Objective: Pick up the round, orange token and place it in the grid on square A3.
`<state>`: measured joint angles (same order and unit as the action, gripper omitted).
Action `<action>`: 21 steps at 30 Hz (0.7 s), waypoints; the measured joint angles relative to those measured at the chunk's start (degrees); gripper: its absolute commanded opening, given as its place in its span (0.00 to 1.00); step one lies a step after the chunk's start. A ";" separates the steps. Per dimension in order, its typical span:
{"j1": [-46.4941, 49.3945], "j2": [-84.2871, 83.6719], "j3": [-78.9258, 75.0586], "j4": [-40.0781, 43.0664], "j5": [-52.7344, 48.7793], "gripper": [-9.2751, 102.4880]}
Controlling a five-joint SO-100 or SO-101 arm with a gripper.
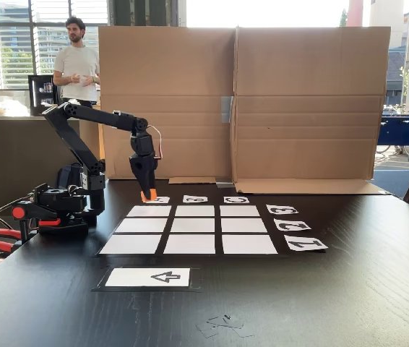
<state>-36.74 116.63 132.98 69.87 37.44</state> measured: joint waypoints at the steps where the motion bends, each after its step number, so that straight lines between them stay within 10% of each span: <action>1: 0.09 -0.97 0.00 -0.62 0.44 0.08; 13: -3.96 -7.21 0.44 -6.86 6.94 0.09; 21: -3.60 -7.29 4.04 -7.91 10.20 0.36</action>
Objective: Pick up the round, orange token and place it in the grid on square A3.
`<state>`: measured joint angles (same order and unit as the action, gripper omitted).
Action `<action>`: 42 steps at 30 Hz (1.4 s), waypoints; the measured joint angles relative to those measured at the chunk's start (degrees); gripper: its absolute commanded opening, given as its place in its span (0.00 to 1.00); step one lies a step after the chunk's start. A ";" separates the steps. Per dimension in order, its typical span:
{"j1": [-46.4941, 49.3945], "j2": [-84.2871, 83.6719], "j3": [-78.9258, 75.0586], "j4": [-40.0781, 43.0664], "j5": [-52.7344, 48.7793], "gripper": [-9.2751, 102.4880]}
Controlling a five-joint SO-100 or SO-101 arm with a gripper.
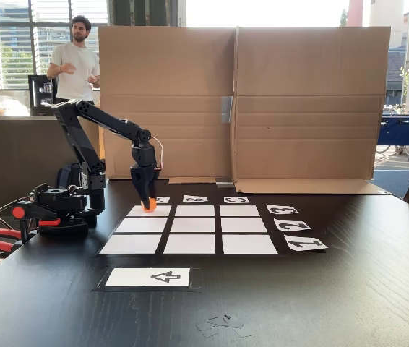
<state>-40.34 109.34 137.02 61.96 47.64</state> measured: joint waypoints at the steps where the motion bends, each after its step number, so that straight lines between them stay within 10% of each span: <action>1: 0.00 0.00 0.09 -0.18 0.00 0.37; 21: 15.64 21.18 0.53 -0.09 2.72 0.48; 42: 68.64 31.82 -17.23 -16.70 25.31 0.43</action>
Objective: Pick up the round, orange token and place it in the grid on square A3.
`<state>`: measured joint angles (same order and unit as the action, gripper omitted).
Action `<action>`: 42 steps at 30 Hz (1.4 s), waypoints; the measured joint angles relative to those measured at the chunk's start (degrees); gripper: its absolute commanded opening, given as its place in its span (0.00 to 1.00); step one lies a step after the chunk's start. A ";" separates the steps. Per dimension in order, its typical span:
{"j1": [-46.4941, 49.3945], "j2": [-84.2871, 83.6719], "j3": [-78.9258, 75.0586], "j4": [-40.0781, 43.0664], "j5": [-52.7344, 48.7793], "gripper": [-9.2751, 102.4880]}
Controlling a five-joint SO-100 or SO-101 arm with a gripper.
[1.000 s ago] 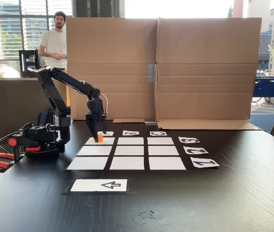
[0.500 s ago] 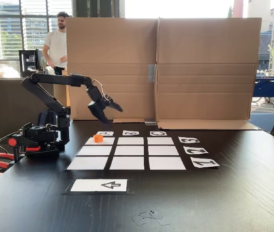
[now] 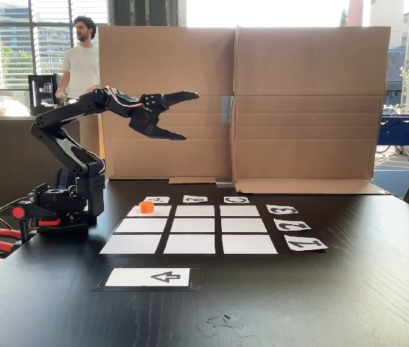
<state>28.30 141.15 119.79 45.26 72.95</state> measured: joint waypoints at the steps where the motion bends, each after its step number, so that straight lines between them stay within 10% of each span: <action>1: 2.37 0.44 0.00 -0.18 1.14 0.43; 15: 38.32 13.01 4.92 -0.70 11.07 0.08; 42: 67.85 49.22 46.23 2.46 16.44 0.08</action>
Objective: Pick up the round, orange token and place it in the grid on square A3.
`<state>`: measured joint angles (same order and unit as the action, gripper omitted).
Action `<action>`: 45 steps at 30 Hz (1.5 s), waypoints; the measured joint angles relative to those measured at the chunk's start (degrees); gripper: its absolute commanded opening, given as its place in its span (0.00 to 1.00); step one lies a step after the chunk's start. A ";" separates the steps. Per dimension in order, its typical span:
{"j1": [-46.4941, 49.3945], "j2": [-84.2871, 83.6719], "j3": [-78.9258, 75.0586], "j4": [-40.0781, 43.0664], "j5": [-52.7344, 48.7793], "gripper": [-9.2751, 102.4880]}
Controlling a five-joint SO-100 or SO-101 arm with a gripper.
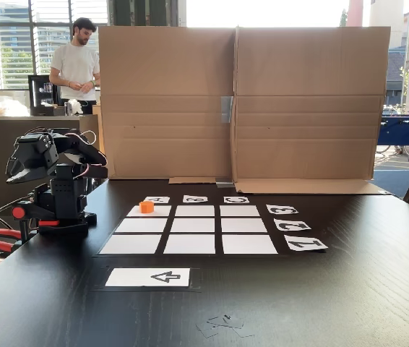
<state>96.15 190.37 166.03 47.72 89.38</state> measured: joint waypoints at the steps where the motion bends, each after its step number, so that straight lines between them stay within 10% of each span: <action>1: 0.18 0.18 1.32 -0.09 0.00 0.08; 45: 1.05 -0.09 8.00 -2.64 -0.26 0.08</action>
<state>97.21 190.28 174.02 45.09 89.12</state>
